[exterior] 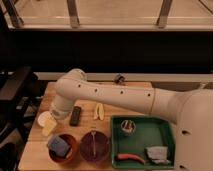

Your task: Wipe tray with sponge

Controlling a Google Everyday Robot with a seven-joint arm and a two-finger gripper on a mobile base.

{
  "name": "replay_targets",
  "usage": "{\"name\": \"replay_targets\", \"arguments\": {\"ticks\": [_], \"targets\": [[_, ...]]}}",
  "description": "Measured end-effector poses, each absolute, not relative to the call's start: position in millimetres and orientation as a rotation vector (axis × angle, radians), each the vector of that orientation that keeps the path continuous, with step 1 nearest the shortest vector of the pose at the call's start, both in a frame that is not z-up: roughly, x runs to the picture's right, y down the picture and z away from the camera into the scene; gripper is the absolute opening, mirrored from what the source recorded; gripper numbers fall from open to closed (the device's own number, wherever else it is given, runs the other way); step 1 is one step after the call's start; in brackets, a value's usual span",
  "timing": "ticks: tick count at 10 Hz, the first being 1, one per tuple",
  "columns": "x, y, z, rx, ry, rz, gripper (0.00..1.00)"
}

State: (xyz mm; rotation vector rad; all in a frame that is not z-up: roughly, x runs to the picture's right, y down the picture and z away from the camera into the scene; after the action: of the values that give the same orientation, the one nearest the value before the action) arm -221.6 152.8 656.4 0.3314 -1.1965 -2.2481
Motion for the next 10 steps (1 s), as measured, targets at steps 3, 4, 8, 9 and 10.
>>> {"name": "replay_targets", "arguments": {"ticks": [3,4,8,9,10], "targets": [[-225.1,156.5,657.9,0.332,-1.196,-2.263,0.80],[-232.8,163.7,662.0,0.337,-1.198,-2.272,0.80],[-247.2,195.4,678.7,0.333,-1.214,-2.236,0.80],[-249.6,204.9,682.1,0.325,-1.217,-2.224,0.80],[-251.3,210.7,682.8,0.319,-1.218,-2.218,0.80]]}}
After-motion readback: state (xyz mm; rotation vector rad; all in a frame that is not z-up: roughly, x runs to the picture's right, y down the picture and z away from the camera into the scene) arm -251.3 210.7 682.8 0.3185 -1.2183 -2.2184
